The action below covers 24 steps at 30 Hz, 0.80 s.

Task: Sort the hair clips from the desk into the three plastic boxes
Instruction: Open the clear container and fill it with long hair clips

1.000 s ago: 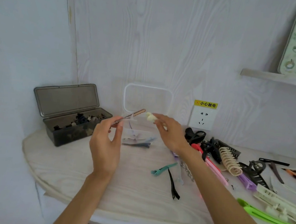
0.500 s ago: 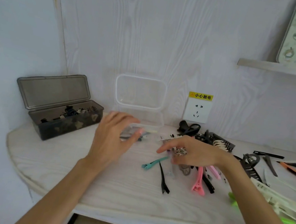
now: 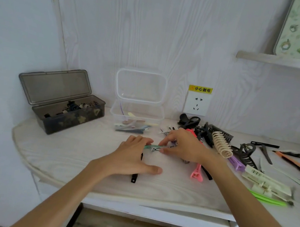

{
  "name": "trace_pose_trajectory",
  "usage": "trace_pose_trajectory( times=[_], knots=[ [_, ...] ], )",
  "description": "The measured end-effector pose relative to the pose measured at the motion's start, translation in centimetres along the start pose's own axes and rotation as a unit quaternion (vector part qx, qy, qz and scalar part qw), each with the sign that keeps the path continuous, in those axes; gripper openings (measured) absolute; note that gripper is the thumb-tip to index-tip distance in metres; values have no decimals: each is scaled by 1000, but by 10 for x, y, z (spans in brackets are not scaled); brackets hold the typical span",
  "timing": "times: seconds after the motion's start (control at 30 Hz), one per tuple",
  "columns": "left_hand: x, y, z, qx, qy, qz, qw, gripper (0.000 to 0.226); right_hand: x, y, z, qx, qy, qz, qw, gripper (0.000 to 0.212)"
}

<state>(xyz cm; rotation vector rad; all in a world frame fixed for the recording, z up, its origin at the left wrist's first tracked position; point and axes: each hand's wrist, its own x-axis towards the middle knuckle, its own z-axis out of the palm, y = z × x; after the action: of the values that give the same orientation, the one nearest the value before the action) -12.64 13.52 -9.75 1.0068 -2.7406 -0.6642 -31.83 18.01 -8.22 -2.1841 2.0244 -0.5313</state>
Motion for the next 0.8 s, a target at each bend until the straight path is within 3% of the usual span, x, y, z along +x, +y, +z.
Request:
trace_pose_trajectory(
  times=[0.07, 0.17, 0.27, 0.33, 0.43, 0.53, 0.6, 0.67, 0.73, 0.8],
  knots=[
    [-8, -9, -9, -20, -10, 12, 1000, 97, -1, -2, 1, -6, 6, 6, 1000, 17],
    [-26, -20, -11, 0, 61, -59, 996, 103, -1, 0, 7, -23, 32, 9, 999, 14],
    [-33, -29, -14, 43, 80, -135, 987, 64, 1, -1, 13, -53, 57, 11, 997, 16],
    [-34, -33, -21, 43, 81, -127, 988, 35, 2, -4, 18, -63, 69, 10, 996, 17],
    [-31, -42, -29, 98, 118, -81, 985, 16, 1, -7, 23, -67, 82, 6, 994, 16],
    [-25, -52, -30, 65, 258, -48, 963, 13, -4, -6, 22, -20, 111, -4, 994, 15],
    [-17, -51, -34, -13, 411, -10, 911, 11, -4, -8, 22, 27, 149, -6, 988, 16],
    [0, -50, -44, -63, 514, 9, 855, 12, 1, -13, 20, 83, 212, 7, 974, 18],
    [24, -48, -48, -32, 556, -10, 830, 13, 11, -19, 16, 132, 279, 22, 951, 20],
    [47, -50, -44, 1, 548, -47, 835, 15, 24, -22, 12, 133, 322, 29, 937, 21]
  ],
)
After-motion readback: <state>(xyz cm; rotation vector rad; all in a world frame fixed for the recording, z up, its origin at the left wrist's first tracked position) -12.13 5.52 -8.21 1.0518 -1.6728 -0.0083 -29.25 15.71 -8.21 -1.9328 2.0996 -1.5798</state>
